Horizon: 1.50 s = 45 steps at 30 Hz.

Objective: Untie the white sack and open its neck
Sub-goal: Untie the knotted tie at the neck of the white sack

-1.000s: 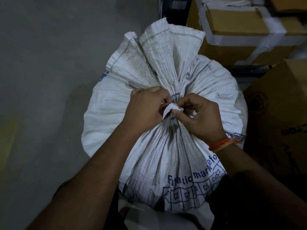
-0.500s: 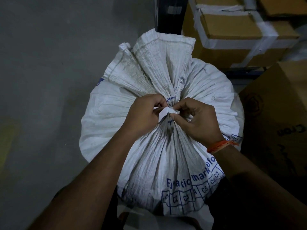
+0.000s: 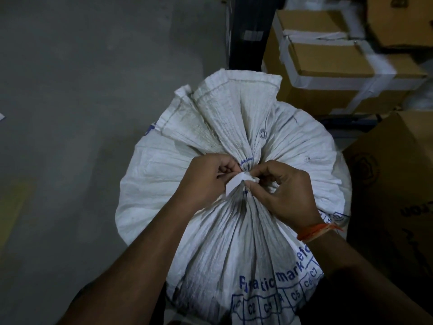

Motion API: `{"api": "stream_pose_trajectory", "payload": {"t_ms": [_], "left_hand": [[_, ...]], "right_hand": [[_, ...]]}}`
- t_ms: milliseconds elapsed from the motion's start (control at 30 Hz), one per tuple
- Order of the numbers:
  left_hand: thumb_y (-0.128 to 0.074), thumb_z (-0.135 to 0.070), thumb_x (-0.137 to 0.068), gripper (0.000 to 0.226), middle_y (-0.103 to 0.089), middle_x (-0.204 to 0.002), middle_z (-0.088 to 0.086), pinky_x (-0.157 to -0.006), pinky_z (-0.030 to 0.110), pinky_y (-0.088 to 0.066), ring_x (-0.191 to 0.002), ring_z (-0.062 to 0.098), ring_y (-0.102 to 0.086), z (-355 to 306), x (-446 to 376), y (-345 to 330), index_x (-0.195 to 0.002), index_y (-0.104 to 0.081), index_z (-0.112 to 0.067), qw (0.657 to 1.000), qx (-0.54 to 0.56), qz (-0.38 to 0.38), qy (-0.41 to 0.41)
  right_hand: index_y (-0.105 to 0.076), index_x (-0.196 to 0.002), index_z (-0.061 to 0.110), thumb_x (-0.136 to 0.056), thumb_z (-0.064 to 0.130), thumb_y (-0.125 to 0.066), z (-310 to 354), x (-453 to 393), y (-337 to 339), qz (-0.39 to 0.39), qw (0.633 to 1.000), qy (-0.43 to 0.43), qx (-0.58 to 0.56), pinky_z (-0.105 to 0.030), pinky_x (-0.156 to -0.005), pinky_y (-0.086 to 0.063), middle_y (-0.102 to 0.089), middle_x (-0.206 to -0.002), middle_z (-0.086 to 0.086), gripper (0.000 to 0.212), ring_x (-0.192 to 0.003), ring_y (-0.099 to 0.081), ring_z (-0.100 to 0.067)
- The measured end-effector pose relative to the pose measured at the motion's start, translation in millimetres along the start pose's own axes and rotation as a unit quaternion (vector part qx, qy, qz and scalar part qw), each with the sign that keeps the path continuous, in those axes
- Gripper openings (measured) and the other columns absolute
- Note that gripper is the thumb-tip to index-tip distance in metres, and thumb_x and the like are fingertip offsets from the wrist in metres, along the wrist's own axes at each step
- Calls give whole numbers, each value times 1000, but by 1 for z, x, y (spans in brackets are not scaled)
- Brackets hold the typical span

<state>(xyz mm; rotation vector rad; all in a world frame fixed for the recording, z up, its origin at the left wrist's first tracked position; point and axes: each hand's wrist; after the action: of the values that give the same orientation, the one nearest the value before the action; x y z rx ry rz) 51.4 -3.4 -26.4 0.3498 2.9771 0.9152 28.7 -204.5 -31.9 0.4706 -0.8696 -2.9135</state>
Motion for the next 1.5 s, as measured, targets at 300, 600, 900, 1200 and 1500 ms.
{"api": "stream_pose_trajectory", "payload": {"t_ms": [300,600,900,1200,1500], "left_hand": [[-75,-17,-88,10,-78,-84,-7,-80,38,-60,-80,9,-72,5,-2,-4,-88,-80,-26,999,-33,2,1],[-74,-25,-83,8,-78,-83,-12,-85,37,-59,-82,3,-72,10,-2,-20,-89,-79,-25,1000,-20,-17,-3],[-68,-30,-79,13,-75,-80,-12,-87,39,-58,-82,4,-70,11,0,-33,-86,-78,-24,998,9,-49,44],[-76,-18,-85,9,-71,-73,-14,-88,38,-58,-78,1,-68,12,-2,-40,-83,-77,-27,996,20,-64,58],[-71,-27,-82,7,-76,-79,-13,-87,39,-58,-82,2,-71,16,-2,-39,-84,-78,-28,997,18,-55,48]], "right_hand": [[-76,-90,12,-78,11,-87,-19,3,1,23,999,-19,-38,-22,-78,-60,-77,-92,4,16,-88,-73,-6],[-76,-92,12,-81,4,-83,-32,4,-1,47,992,-61,-104,-41,-85,-62,-77,-96,2,15,-93,-75,-16],[-75,-91,10,-80,2,-83,-36,4,-5,43,994,-64,-82,-27,-84,-61,-76,-93,6,15,-91,-73,-8],[-75,-92,16,-81,2,-82,-38,4,-9,47,995,-61,-71,-25,-83,-60,-75,-97,5,19,-92,-72,-8],[-75,-91,13,-82,2,-82,-38,4,-10,40,995,-54,-70,-27,-80,-61,-75,-94,3,16,-89,-72,-10]]}}
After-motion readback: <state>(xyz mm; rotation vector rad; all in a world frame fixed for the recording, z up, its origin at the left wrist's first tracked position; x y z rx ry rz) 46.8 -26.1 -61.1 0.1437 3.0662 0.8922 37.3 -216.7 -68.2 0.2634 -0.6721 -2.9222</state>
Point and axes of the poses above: each hand's wrist, its own x-axis away from the middle knuckle, its own y-axis out of the back of the hand, z = x × y
